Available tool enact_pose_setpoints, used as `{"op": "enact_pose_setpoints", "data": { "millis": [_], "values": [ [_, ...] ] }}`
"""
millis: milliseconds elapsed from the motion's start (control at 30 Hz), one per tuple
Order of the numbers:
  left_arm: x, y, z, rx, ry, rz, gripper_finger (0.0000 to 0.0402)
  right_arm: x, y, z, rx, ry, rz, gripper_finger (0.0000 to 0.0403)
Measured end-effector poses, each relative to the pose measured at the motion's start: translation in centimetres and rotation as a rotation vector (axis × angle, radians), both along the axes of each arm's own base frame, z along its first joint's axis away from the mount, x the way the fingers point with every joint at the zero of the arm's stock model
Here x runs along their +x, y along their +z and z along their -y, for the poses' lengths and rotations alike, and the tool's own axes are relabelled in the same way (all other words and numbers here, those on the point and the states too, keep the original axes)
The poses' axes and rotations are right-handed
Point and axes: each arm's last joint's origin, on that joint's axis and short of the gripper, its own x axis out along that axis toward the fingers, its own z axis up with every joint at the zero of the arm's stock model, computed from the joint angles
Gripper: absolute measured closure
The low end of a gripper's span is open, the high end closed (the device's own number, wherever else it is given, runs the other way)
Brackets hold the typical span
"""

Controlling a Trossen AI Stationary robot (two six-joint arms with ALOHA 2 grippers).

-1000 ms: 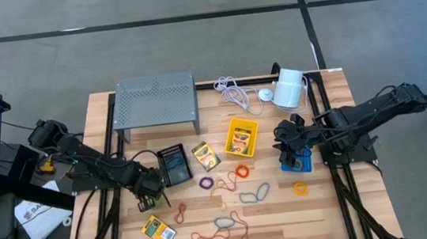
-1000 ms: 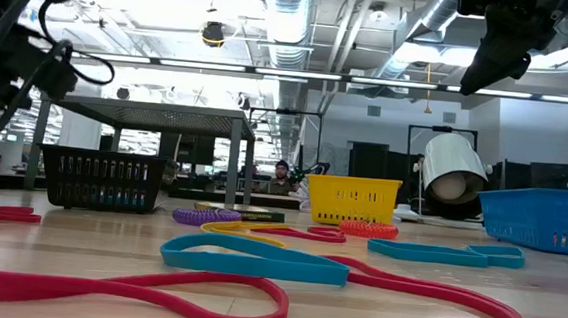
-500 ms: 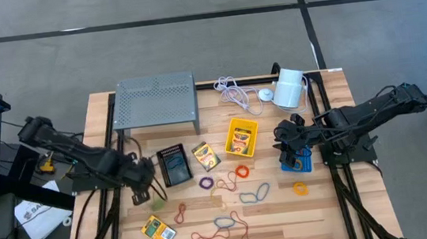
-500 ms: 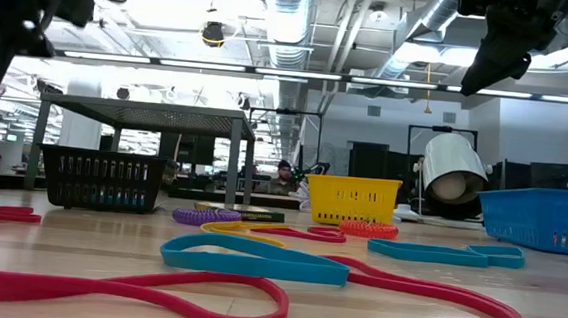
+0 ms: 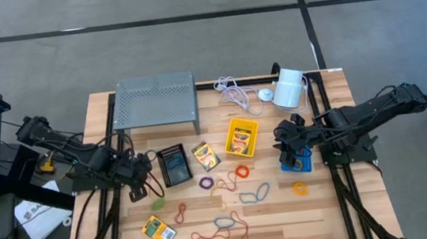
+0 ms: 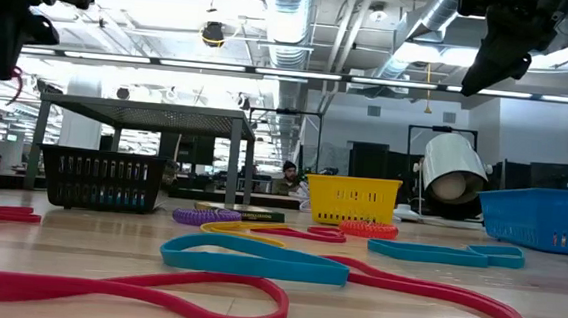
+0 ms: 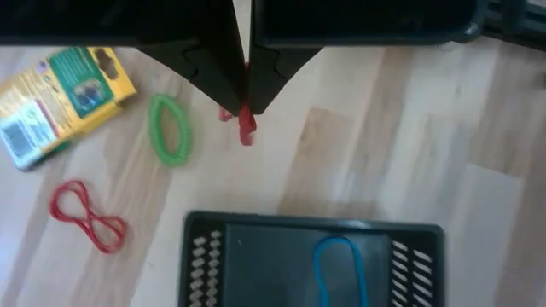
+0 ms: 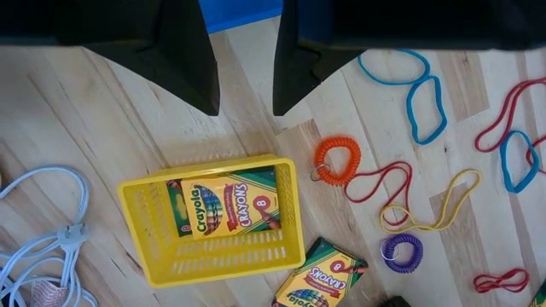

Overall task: Pick & Place Office Desk Supplies
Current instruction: Put the red rubber band into the black bin

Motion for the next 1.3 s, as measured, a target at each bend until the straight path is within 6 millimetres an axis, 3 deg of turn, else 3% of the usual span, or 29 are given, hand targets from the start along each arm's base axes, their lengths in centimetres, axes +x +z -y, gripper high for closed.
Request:
{"op": "enact_pose_setpoints", "data": {
  "millis": [300, 633, 767, 967, 1167, 1300],
  "values": [
    [0.4, 0.5, 0.0, 0.056, -0.027, 0.063, 0.0401, 0.0, 0.0, 0.0, 0.000, 0.000, 0.000, 0.0296],
    [1.4, 5.7, 0.0, 0.189, -0.120, 0.285, 0.0401, 0.0, 0.0, 0.0, 0.001, -0.001, 0.000, 0.0296],
    [2.1, 6.4, -0.2, 0.211, -0.137, 0.345, 0.0401, 0.0, 0.0, 0.0, 0.001, 0.000, 0.000, 0.0296],
    [2.9, 5.6, -0.8, 0.230, -0.099, 0.320, 0.0401, 0.0, 0.0, 0.0, 0.002, -0.002, 0.000, 0.0296],
    [4.4, 2.9, -1.6, 0.273, -0.082, 0.238, 0.0401, 0.0, 0.0, 0.0, 0.002, -0.002, 0.000, 0.0296],
    [5.9, 1.6, -2.2, 0.237, -0.080, 0.278, 0.0401, 0.0, 0.0, 0.0, 0.002, -0.001, 0.000, 0.0296]
  ]
}}
